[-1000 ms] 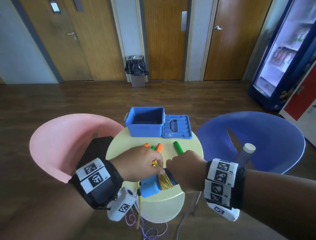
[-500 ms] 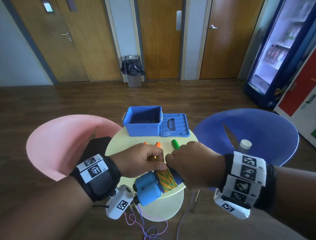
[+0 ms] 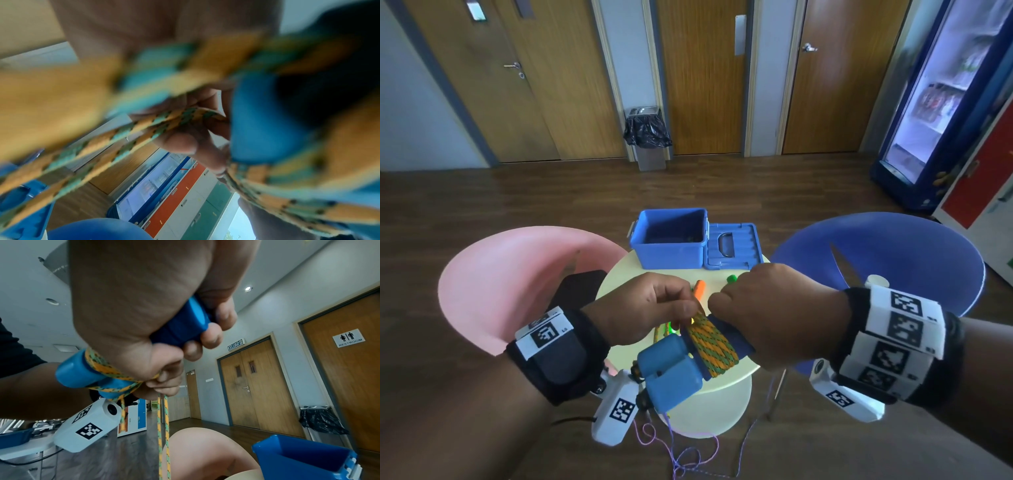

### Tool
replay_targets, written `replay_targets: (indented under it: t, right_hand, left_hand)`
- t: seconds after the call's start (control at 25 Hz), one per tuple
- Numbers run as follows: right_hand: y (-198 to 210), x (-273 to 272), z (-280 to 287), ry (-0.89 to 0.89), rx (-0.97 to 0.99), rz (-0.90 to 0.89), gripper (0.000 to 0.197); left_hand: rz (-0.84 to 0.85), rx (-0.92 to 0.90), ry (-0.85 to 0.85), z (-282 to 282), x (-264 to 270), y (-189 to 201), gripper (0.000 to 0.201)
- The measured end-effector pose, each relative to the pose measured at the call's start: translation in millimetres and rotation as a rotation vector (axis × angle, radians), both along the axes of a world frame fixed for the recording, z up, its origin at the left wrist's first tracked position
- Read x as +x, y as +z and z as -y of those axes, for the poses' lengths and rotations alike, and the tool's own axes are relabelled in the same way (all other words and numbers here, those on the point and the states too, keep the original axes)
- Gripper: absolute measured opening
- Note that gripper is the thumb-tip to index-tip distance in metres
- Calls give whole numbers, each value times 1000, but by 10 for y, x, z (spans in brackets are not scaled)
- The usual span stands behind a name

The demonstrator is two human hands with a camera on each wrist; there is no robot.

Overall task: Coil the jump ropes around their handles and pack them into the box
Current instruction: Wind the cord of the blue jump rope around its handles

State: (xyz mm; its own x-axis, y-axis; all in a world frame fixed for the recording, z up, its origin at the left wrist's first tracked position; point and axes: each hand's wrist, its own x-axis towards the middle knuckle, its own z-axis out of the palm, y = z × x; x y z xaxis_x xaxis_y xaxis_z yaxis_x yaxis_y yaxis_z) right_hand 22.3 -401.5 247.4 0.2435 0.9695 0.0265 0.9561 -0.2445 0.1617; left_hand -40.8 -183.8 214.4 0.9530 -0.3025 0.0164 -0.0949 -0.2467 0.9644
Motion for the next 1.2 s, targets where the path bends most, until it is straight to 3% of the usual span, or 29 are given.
replay_targets:
  t: [0.08,0.32,0.64,0.72,0.8,0.88,0.92,0.96,1.04,1.08,1.2]
  right_hand:
    - [-10,23,-9,71,98,13,40]
    - [68,4,-14,129,315,-31,23]
    - [59,-94,-6,106,356,-41,23]
    - [39,-108,-7,77,381,-48,24]
    - [33,-131,-28,27,427,-59,23]
    - [35,-164,-66,-16,474,-52,22]
    - [46,-183,-86,-46,494,-44,23]
    - [65,-201,-105,-88,514,-33,26]
    - [122,-208,-150,-193,556,-4,33]
    - [146,-190,-175,-254,572,10,31]
    - [167,-118,-254,-430,548,28,31]
  left_hand:
    - [0,-61,-1,-37,-1,11,23]
    - [-75,-365,16,-34,-13,31,35]
    - [-163,-503,-6,33,-83,2,34]
    - [-289,-506,14,100,-37,-57,34]
    - [-371,-635,96,159,-12,-313,32]
    - [-78,-774,358,196,-30,-526,40]
    - [-46,-1034,332,329,-98,-547,45]
    - [-65,-1151,373,440,-141,-550,45]
    - [-173,-1027,453,658,-154,-408,22]
    - [-151,-978,411,708,-205,-330,17]
    - [-57,-608,504,762,-276,-121,31]
